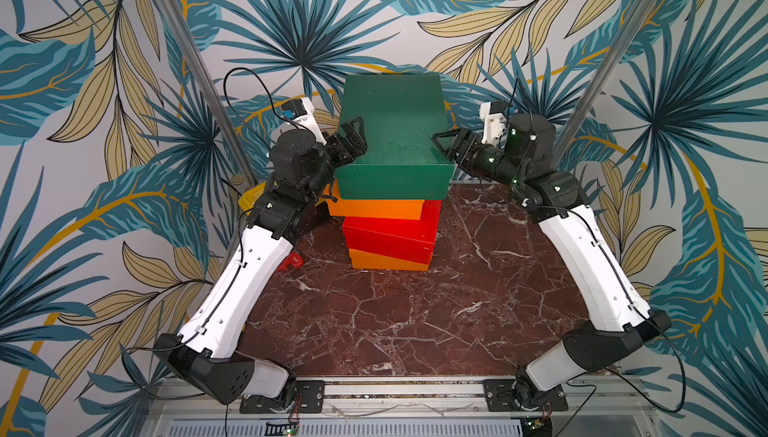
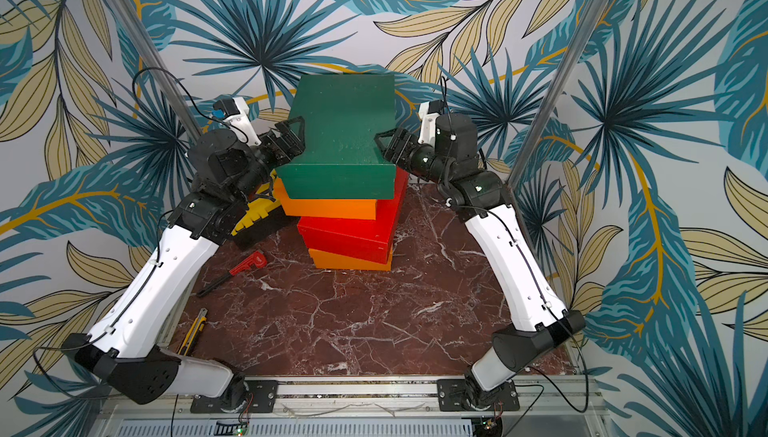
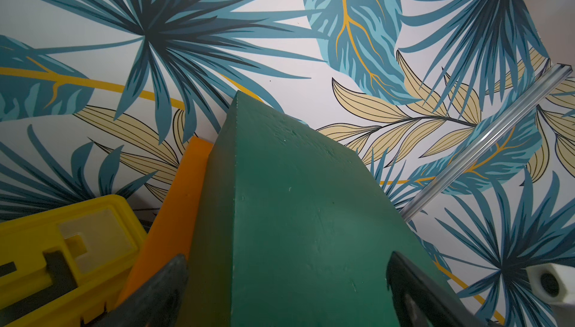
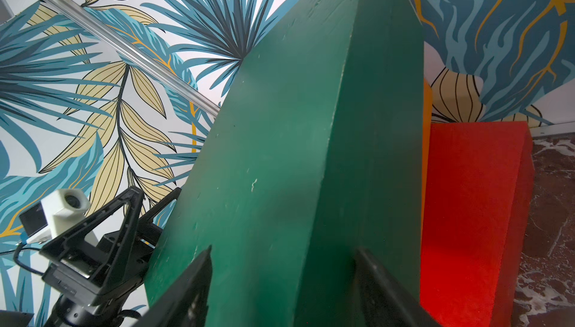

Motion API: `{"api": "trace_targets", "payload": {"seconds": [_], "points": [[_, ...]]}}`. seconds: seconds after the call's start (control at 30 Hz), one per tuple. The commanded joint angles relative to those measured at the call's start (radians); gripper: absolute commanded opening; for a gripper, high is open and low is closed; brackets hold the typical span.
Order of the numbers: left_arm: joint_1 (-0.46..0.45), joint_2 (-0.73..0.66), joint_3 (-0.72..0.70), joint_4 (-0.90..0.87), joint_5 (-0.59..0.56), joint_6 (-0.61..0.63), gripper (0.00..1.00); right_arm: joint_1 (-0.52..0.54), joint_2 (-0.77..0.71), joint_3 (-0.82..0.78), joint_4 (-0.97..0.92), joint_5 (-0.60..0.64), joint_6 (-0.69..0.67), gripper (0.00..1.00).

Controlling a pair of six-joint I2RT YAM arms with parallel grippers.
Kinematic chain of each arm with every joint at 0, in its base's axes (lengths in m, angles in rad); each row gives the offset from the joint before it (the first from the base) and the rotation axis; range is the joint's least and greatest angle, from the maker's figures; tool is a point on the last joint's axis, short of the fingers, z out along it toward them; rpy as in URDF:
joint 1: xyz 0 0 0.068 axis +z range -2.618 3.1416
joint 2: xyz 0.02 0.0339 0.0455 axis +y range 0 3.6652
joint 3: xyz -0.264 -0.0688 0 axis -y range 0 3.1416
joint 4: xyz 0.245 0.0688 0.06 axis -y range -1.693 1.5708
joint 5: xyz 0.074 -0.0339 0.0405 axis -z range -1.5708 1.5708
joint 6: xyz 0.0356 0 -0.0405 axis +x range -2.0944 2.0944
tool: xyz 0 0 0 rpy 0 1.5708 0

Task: Stack the shoeboxes
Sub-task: Place the shoebox at the shoebox.

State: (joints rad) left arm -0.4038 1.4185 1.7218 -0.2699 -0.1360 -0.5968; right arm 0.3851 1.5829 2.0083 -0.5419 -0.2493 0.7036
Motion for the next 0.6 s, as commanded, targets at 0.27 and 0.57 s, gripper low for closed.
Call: {"api": "trace_targets", "payload": {"seconds": [0.27, 0.57], "points": [[0.098, -0.082, 0.010, -0.124, 0.070, -0.023, 1.00, -0.082, -0.099, -0.038, -0.024, -0.044, 0.004, 0.73], [0.128, -0.106, 0.025, -0.152, 0.089, -0.024, 1.00, -0.105, -0.142, -0.119, -0.038, -0.034, -0.011, 0.63]]}}
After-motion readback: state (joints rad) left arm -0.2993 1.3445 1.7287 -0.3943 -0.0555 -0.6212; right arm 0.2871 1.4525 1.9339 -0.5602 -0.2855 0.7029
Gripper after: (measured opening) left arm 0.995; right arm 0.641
